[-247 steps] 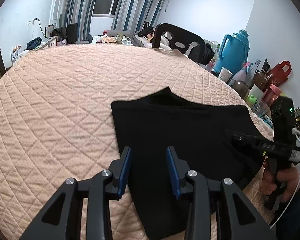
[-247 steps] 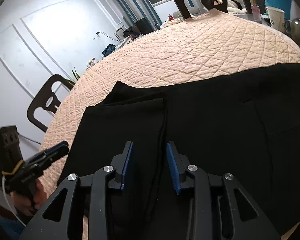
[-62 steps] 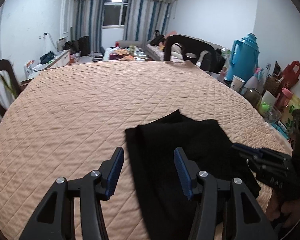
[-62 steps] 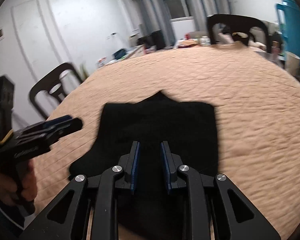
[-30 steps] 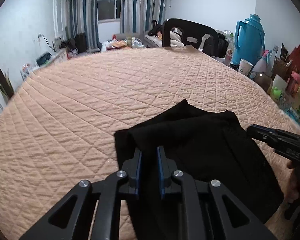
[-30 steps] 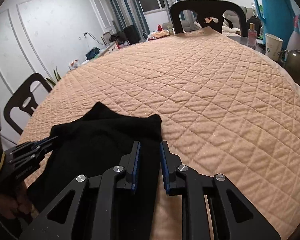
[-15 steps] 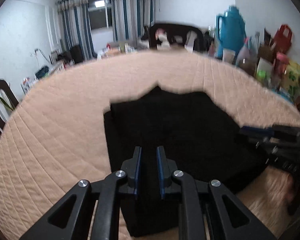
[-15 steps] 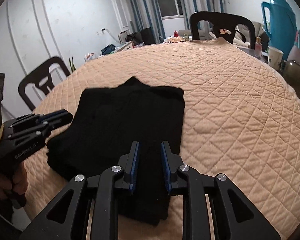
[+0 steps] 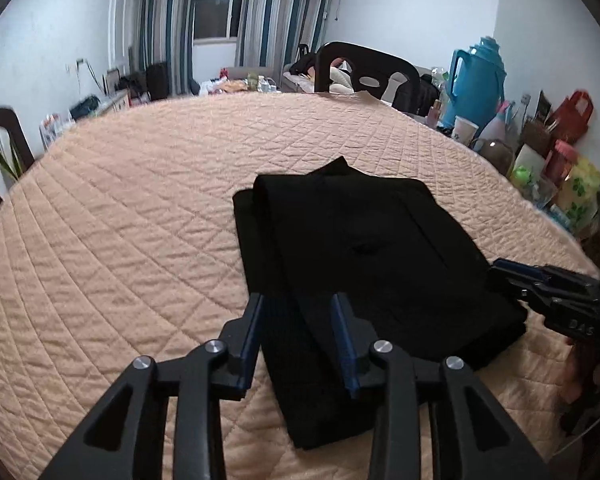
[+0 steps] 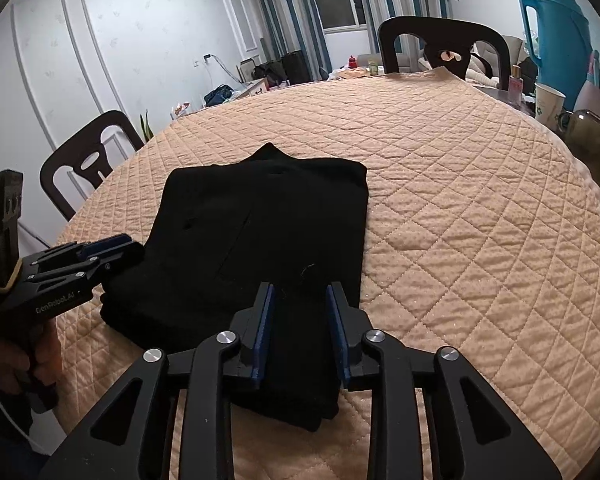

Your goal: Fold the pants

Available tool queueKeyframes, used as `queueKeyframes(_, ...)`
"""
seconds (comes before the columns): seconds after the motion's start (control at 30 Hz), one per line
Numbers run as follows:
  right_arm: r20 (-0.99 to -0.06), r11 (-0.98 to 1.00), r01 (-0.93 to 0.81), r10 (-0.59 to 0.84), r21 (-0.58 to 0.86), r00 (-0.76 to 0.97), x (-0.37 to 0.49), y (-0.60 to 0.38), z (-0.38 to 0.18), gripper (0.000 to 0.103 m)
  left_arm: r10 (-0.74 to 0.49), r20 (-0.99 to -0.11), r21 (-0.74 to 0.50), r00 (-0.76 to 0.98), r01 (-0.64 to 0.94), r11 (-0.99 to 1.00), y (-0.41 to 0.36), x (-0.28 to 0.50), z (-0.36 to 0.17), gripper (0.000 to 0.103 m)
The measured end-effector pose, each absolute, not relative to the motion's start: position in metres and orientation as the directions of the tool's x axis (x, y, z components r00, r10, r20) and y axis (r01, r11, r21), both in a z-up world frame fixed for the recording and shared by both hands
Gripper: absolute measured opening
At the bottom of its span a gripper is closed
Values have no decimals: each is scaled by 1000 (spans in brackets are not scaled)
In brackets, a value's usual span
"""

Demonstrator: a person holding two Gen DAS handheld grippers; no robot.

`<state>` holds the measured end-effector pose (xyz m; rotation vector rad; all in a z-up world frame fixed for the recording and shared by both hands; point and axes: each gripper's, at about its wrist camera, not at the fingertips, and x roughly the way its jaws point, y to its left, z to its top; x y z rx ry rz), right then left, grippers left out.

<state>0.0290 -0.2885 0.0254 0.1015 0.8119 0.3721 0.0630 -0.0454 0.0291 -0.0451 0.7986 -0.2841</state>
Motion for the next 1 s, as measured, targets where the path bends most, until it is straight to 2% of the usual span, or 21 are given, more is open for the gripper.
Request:
queueKeyframes(0.07, -690, 931, -286, 362, 228, 627, 29, -288, 25, 28, -296, -694, -177, 656, 243, 954, -44, 59, 30, 38)
queueKeyframes(0.17, -688, 930, -283, 363, 233, 629, 29, -290, 25, 28, -340, -683, -215, 647, 267, 939, -45, 55, 30, 51)
queueKeyframes(0.27, -686, 932, -275, 361, 237, 632, 28, -293, 25, 28, -339, -686, -221, 644, 259, 940, -48, 60, 27, 54)
queueKeyframes(0.57, -684, 931, -264, 363, 250, 633, 29, -295, 24, 29, -452, -674, -350, 584, 286, 892, -52, 76, 20, 54)
queueKeyframes(0.67, -684, 931, -265, 366, 253, 631, 30, -295, 23, 29, -443, -676, -341, 589, 283, 897, -54, 71, 19, 54)
queueKeyframes(0.87, -685, 928, -269, 371, 256, 627, 32, -295, 23, 29, -496, -672, -422, 549, 266, 867, -42, 58, 15, 54)
queueKeyframes(1.0, -687, 928, -274, 371, 253, 625, 33, -293, 22, 30, -474, -688, -403, 549, 254, 879, -48, 62, 16, 54)
